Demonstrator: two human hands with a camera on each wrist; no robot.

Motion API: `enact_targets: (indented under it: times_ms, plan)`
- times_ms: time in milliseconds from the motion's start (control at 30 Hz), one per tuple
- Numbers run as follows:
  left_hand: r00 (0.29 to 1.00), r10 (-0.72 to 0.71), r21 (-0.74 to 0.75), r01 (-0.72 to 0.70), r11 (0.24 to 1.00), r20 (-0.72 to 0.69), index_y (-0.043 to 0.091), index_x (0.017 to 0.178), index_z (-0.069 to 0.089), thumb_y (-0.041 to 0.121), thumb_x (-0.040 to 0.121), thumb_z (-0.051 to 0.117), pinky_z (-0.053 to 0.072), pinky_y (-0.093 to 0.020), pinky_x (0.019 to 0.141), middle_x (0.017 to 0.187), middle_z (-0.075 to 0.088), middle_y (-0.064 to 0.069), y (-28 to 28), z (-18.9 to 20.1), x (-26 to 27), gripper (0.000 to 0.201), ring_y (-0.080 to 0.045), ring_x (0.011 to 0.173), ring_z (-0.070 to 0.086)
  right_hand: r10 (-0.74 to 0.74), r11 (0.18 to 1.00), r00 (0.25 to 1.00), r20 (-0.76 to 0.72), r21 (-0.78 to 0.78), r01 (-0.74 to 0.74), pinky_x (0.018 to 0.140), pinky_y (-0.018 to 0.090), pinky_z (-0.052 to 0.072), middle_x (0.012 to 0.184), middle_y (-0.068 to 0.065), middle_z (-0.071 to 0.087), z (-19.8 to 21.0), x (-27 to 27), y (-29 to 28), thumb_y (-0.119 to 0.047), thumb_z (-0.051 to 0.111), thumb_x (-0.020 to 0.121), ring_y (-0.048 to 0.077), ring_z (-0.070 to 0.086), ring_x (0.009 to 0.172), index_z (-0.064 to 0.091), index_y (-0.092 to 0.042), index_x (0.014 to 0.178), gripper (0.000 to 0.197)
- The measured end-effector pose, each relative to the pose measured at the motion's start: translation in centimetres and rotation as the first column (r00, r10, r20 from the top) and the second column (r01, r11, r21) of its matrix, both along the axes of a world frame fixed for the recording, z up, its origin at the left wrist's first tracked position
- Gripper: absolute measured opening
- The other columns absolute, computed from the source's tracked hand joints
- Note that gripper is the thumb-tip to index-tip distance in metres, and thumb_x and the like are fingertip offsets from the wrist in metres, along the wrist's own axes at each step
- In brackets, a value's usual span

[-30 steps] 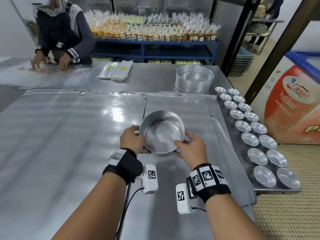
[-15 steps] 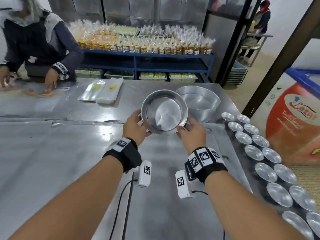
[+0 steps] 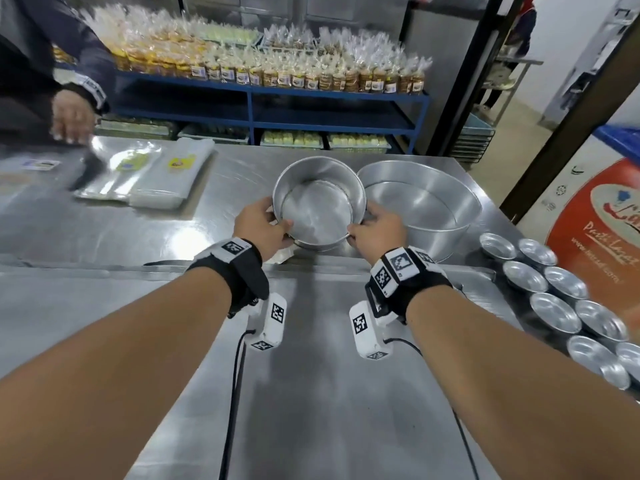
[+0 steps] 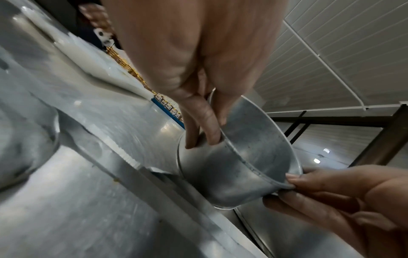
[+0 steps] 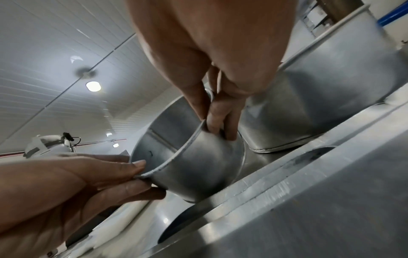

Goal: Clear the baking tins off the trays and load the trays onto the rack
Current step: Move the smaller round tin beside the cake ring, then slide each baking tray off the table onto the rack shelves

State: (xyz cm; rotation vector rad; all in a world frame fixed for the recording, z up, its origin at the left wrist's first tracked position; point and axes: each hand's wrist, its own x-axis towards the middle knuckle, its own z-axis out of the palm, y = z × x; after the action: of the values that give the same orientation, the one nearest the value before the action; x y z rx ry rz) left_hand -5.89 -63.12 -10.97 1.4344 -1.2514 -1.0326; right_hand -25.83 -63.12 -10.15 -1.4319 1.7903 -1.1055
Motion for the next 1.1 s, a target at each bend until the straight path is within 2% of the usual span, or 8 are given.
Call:
enact_targets:
  times_ms: [100,300,533,667,800,867,967,1100]
  plan:
    - [0.998,0.036,0.013,-0.037,0.999,0.042,0.023,0.095,0.071,0.024,0.076,0.072,0.061,-0.047,0.083,0.088,0.077,-0.010,-1.3,-1.6,0.1,0.019,-0.029,0.085,0.075,-0.048,0.999,0.997,-0.058,0.009,0.048,0.070,0.042,0.062,0.070,-0.006,0.073,-1.2,0.0,-1.8,-0.028,0.064,0.062,0.023,0.072,0.073,0.068,-0.049,0.079,0.028]
    - [0.975,0.223,0.011,-0.222,0.975,-0.017,0.028,0.065,0.068,0.043,0.076,0.063,0.062,-0.045,0.079,0.078,0.075,-0.005,-2.3,-2.7,-1.5,0.019,-0.032,0.077,0.074,-0.109,0.993,0.985,-0.135,0.022,0.113,0.070,0.034,0.058,0.073,0.006,0.073,-0.3,0.6,-3.2,-0.027,0.065,0.079,0.027,0.069,0.073,0.074,-0.009,0.082,0.021]
    - [0.958,0.284,0.043,-0.285,0.957,0.036,0.000,0.078,0.072,0.046,0.072,0.054,0.061,-0.052,0.075,0.080,0.071,-0.020,-3.7,-2.3,-2.7,0.049,-0.040,0.080,0.071,-0.076,0.986,0.986,-0.146,0.136,0.096,0.080,0.042,0.059,0.090,0.012,0.073,-0.9,1.3,-5.3,-0.036,0.060,0.086,0.030,0.071,0.087,0.068,-0.002,0.094,0.035]
    - [0.977,0.198,0.114,-0.206,0.972,0.077,0.003,0.079,0.071,0.048,0.070,0.057,0.060,-0.051,0.081,0.083,0.071,-0.021,-2.5,-1.7,-2.3,0.048,-0.040,0.085,0.071,0.016,0.980,0.999,-0.042,0.199,-0.008,0.084,0.043,0.059,0.102,0.021,0.070,-0.4,1.6,-3.7,-0.034,0.061,0.081,0.034,0.069,0.096,0.052,-0.015,0.070,0.023]
    - [0.972,0.089,0.165,-0.126,0.978,0.217,0.020,0.061,0.056,0.033,0.078,0.068,0.058,-0.051,0.086,0.092,0.072,-0.025,1.2,0.9,-1.5,0.024,-0.034,0.082,0.069,0.087,0.965,0.979,-0.185,0.260,-0.036,0.043,0.020,0.041,0.066,0.002,0.057,1.9,1.8,0.6,-0.028,0.066,0.085,0.015,0.056,0.060,0.058,-0.010,0.073,0.023]
    - [0.948,0.036,0.192,-0.101,0.976,0.317,0.023,0.078,0.067,0.028,0.085,0.069,0.056,-0.044,0.094,0.100,0.072,-0.016,3.6,1.3,-0.6,0.009,-0.031,0.091,0.067,0.117,0.959,0.969,-0.218,0.279,-0.053,0.047,0.026,0.044,0.067,0.004,0.057,2.7,2.2,3.5,-0.026,0.069,0.082,0.024,0.060,0.066,0.065,-0.002,0.084,0.024]
    - [0.876,-0.057,0.267,-0.083,0.960,0.479,0.018,0.127,0.066,0.033,0.089,0.068,0.053,-0.030,0.095,0.121,0.069,-0.004,8.5,0.7,1.3,0.041,-0.025,0.105,0.067,0.133,0.961,0.974,-0.185,0.265,-0.081,0.078,0.042,0.055,0.089,0.021,0.071,3.1,3.3,8.9,-0.019,0.069,0.080,0.038,0.068,0.094,0.069,0.010,0.097,0.033]
    - [0.656,-0.289,0.355,0.035,0.934,0.697,0.021,0.142,0.053,0.030,0.095,0.061,0.041,-0.027,0.104,0.143,0.055,-0.003,16.5,0.8,3.8,0.049,-0.021,0.127,0.054,0.269,0.921,0.928,-0.257,0.351,-0.170,0.084,0.031,0.050,0.099,0.016,0.070,3.1,5.4,17.3,-0.018,0.065,0.086,0.033,0.063,0.099,0.069,0.002,0.096,0.023]
